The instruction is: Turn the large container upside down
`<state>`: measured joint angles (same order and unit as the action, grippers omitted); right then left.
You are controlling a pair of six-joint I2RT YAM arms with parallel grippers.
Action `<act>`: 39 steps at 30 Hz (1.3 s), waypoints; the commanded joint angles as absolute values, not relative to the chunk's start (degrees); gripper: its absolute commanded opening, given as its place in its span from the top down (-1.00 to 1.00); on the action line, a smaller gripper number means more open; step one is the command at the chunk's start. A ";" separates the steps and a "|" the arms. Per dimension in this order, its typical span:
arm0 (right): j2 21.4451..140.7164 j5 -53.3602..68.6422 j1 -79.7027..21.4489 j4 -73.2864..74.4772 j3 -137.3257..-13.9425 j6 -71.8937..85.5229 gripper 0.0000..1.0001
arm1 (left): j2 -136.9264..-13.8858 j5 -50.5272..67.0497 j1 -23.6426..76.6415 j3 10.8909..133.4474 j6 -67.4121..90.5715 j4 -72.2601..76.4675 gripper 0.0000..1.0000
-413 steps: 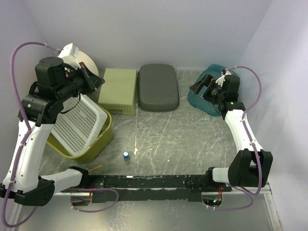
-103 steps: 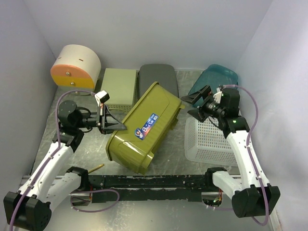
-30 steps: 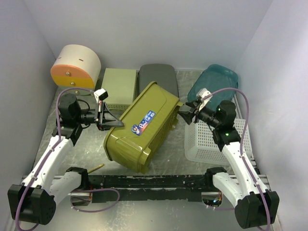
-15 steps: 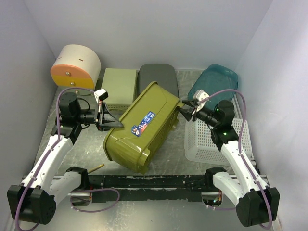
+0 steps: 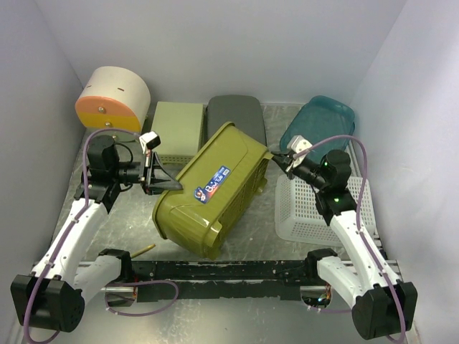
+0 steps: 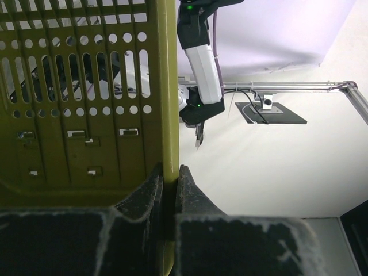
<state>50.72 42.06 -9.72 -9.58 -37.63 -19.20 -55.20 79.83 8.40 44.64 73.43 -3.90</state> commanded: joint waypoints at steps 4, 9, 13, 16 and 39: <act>47.91 42.11 -13.42 -3.87 -42.13 -10.58 1.00 | -56.84 77.27 8.44 45.69 61.60 -12.61 0.75; 49.31 28.65 -16.23 4.02 -47.97 1.55 1.00 | -60.37 69.55 8.44 56.38 45.12 -33.28 -0.24; 54.01 16.80 -17.07 14.78 -55.87 12.49 1.00 | -62.50 59.12 8.44 64.39 37.71 -44.64 -0.49; 58.91 8.13 -18.03 25.24 -62.67 19.26 1.00 | -62.47 52.50 8.43 66.79 37.72 -45.49 -0.55; 64.38 -11.63 -30.77 41.57 -69.99 36.11 1.00 | -58.12 -1.73 8.37 89.15 35.26 -52.14 -0.99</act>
<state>63.92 -7.38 -28.93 40.75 -66.65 32.60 -56.40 9.23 8.40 84.79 38.09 -48.25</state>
